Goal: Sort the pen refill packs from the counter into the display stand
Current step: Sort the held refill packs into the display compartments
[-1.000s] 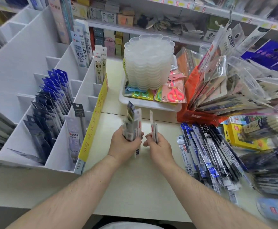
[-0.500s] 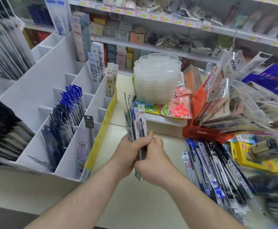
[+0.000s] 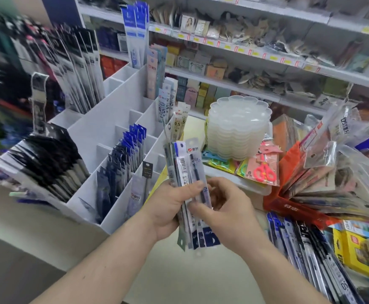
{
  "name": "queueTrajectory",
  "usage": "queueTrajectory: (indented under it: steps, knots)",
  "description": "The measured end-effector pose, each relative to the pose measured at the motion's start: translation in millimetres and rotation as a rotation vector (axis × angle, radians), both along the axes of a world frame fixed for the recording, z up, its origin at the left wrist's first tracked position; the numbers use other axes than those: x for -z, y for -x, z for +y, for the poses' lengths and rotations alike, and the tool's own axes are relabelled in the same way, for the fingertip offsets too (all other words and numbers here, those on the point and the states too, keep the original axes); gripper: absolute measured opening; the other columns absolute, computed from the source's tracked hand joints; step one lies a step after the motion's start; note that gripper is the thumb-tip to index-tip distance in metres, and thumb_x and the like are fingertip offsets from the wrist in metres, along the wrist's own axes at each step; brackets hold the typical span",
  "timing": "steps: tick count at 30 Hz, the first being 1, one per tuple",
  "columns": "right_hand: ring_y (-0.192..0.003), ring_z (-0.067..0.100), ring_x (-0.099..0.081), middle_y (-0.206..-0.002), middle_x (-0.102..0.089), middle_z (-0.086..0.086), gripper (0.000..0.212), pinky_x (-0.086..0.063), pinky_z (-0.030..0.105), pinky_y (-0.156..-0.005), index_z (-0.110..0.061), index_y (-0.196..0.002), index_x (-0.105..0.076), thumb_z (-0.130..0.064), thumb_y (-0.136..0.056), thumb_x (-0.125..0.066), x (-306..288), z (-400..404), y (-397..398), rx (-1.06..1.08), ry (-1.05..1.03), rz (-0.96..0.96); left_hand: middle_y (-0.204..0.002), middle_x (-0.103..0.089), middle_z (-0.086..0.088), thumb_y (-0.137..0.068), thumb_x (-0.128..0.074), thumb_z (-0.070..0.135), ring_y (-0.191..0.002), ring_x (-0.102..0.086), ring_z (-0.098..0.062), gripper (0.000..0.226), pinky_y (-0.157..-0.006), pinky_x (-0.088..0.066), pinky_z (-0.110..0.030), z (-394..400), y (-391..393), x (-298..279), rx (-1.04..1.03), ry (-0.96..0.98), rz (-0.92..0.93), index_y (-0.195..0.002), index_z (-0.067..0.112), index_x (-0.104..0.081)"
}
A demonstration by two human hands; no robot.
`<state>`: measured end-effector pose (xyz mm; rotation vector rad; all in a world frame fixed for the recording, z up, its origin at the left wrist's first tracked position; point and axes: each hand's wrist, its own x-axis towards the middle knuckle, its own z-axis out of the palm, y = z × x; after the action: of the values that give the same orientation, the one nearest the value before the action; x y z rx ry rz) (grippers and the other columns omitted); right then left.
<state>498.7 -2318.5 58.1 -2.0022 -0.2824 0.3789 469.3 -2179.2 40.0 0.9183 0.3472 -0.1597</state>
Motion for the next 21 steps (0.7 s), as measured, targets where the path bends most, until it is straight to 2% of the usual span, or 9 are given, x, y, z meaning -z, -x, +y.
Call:
queueTrajectory:
  steps: [3,5,8,12,14,16,18,19,21]
  knots:
    - [-0.076,0.013,-0.072,-0.084,-0.076,-0.007,0.015,-0.061,0.036,-0.071,-0.026,-0.097,-0.074,-0.016,-0.087,-0.073,-6,2,-1,-0.033,-0.141,0.088,-0.098,-0.073,-0.023,-0.07,-0.065,0.004,-0.081,-0.073,-0.032,0.04,-0.069,-0.061,-0.04,10,5,0,-0.012,0.029,-0.01,-0.109,-0.001,-0.07]
    - [-0.066,0.023,-0.066,-0.076,-0.074,-0.004,0.01,-0.058,0.043,-0.061,-0.02,-0.091,-0.075,-0.016,-0.093,-0.066,-6,3,-1,0.011,-0.174,0.133,-0.101,-0.072,-0.024,-0.068,-0.064,0.001,-0.084,-0.073,-0.034,0.044,-0.073,-0.061,-0.043,14,8,0,-0.018,0.021,-0.012,-0.112,-0.003,-0.068]
    - [-0.055,0.015,-0.052,-0.061,-0.059,-0.002,0.016,-0.046,0.032,-0.055,-0.01,-0.086,-0.071,-0.014,-0.096,-0.06,-5,4,-3,0.121,-0.246,0.223,-0.099,-0.073,-0.024,-0.068,-0.072,-0.005,-0.085,-0.073,-0.036,0.04,-0.074,-0.061,-0.045,15,12,-4,-0.072,-0.052,0.011,-0.108,-0.003,-0.07]
    - [-0.049,0.017,-0.05,-0.064,-0.054,0.006,0.024,-0.041,0.03,-0.047,-0.007,-0.087,-0.068,-0.017,-0.101,-0.052,-9,7,1,0.174,-0.399,0.328,-0.1,-0.074,-0.021,-0.082,-0.064,-0.009,-0.09,-0.073,-0.037,0.027,-0.081,-0.059,-0.05,16,14,-4,-0.222,-0.198,0.065,-0.105,0.004,-0.069]
    - [-0.045,0.018,-0.048,-0.064,-0.052,0.009,0.033,-0.039,0.027,-0.042,0.0,-0.087,-0.065,-0.021,-0.104,-0.046,-5,9,7,0.136,-0.358,0.296,-0.098,-0.076,-0.017,-0.082,-0.067,-0.01,-0.09,-0.073,-0.034,0.027,-0.083,-0.058,-0.05,16,14,-3,-0.274,-0.234,0.086,-0.105,0.006,-0.069]
    - [-0.046,0.021,-0.048,-0.066,-0.054,0.013,0.034,-0.04,0.025,-0.039,0.007,-0.091,-0.062,-0.021,-0.104,-0.047,3,13,12,0.1,-0.295,0.237,-0.096,-0.076,-0.014,-0.082,-0.069,-0.008,-0.089,-0.074,-0.032,0.025,-0.083,-0.059,-0.049,13,15,-1,-0.298,-0.262,0.083,-0.102,0.007,-0.07]
    - [-0.054,0.028,-0.057,-0.069,-0.065,0.01,0.027,-0.048,0.031,-0.045,-0.005,-0.093,-0.066,-0.027,-0.101,-0.052,12,17,14,0.084,-0.23,0.159,-0.095,-0.077,-0.013,-0.081,-0.071,-0.007,-0.089,-0.074,-0.032,0.025,-0.082,-0.059,-0.051,10,16,1,-0.317,-0.274,0.092,-0.101,0.008,-0.072]
    - [-0.063,0.031,-0.062,-0.074,-0.07,0.007,0.025,-0.054,0.038,-0.053,-0.012,-0.091,-0.066,-0.032,-0.099,-0.054,17,19,14,0.072,-0.176,0.119,-0.095,-0.076,-0.014,-0.081,-0.073,-0.006,-0.089,-0.074,-0.033,0.026,-0.083,-0.058,-0.053,9,16,3,-0.325,-0.272,0.105,-0.104,0.007,-0.071]
    - [-0.075,0.03,-0.063,-0.077,-0.069,0.005,0.027,-0.053,0.044,-0.066,-0.015,-0.086,-0.064,-0.036,-0.099,-0.053,24,21,16,0.038,-0.07,0.062,-0.096,-0.076,-0.016,-0.079,-0.075,-0.005,-0.089,-0.074,-0.035,0.033,-0.083,-0.058,-0.056,6,17,7,-0.339,-0.263,0.127,-0.111,0.002,-0.067]
